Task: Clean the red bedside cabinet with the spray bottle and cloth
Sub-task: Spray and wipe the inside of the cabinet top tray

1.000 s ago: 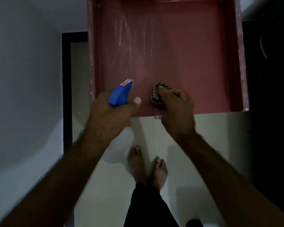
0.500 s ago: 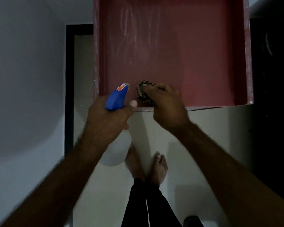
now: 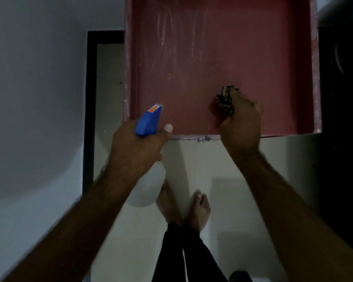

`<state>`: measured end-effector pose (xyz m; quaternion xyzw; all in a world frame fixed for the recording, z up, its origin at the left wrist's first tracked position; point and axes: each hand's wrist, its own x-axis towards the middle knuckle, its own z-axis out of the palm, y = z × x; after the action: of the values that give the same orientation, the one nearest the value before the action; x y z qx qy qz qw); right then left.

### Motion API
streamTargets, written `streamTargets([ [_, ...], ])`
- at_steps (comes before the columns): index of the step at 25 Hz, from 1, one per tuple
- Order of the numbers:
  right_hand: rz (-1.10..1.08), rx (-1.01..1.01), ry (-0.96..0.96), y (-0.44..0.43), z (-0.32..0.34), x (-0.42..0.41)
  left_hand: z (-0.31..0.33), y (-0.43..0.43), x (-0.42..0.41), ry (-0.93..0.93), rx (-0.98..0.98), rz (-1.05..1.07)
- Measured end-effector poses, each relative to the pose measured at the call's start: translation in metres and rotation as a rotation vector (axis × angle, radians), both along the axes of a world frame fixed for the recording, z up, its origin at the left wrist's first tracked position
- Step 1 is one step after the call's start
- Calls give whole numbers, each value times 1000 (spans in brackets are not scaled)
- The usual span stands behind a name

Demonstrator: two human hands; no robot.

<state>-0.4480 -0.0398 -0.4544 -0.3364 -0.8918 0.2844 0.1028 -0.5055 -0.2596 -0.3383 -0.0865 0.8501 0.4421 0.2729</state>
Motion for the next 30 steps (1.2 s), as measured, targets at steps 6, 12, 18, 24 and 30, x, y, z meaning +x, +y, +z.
streamTargets([
  [6, -15, -1, -10, -16, 3, -9, 0, -2, -7, -1, 32, 12],
  [12, 471, 118, -36, -27, 16, -22, 2, -3, -14, 19, 34, -21],
  [18, 179, 97, -35, -27, 12, -30, 4, -6, -24, 27, 49, -41],
  [24, 668, 201, -38, -42, 11, -38, 6, 2, -31, 20, 59, -55],
  [30, 280, 231, -83, -20, 12, -48, 6, 7, -40, -4, 74, -32],
])
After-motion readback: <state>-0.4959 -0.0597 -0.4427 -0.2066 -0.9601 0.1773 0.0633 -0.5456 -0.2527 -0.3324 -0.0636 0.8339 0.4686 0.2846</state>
